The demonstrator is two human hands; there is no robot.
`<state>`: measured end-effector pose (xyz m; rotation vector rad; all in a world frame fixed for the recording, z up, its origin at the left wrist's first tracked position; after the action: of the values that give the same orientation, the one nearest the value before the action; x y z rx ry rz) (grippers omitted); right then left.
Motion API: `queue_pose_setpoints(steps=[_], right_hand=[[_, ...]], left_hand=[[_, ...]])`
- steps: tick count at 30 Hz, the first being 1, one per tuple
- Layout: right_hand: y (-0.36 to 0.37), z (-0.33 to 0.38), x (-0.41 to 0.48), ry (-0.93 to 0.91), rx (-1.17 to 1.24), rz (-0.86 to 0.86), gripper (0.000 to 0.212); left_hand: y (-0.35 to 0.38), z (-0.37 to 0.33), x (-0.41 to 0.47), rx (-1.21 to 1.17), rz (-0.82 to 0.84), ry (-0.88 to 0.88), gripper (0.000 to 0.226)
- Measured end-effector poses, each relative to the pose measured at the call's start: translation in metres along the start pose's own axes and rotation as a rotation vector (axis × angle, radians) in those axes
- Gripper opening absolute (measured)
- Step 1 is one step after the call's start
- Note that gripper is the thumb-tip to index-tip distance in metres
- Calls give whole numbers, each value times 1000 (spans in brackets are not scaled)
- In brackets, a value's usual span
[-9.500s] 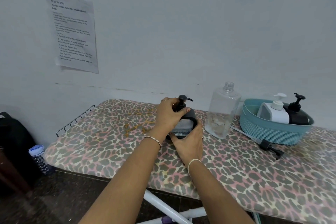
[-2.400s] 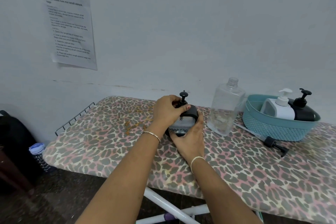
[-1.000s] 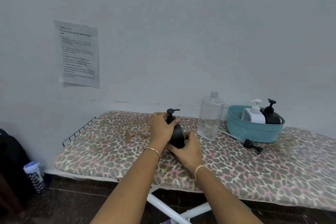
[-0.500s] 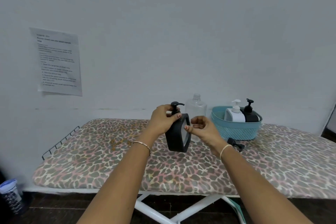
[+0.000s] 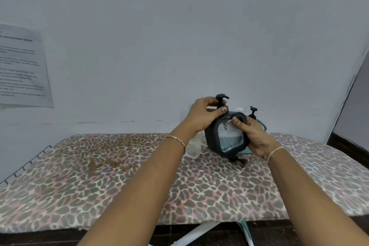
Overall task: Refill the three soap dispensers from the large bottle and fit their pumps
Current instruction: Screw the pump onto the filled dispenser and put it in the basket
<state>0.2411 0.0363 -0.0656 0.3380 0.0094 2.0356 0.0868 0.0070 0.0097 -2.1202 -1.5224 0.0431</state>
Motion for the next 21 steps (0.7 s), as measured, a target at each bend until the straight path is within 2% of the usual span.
queue_pose_setpoints(steps=[3,8,14,18,21], right_hand=[[-21,15,2,-68,-12,-148,84],[-30,25,9,-152,-269,-399,60],[-23,16,25,-244,-405,-622,54],[-24,13,33,-280,-434,-726,54],[-30,6,37,-277,-454,-739,53]], left_hand=[[0,-4,27,105,-90,-25,31],[7,-4,62,153,-149,-96,37],[8,12,100,-23,-213,-178,25],[10,24,121,-167,-222,-172,16],[13,38,132,-211,-176,-169,24]])
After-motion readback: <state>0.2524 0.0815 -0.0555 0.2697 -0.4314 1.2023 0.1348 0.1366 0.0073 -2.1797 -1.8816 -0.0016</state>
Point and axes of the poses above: each hand's wrist, its own x-axis towards the middle knuckle, its own y-axis out of the palm, z = x × y, the point moved 7 cm from there along x, towards the middle knuckle, and after that the axes turned 14 degrees about z, right-handed, at the moved point
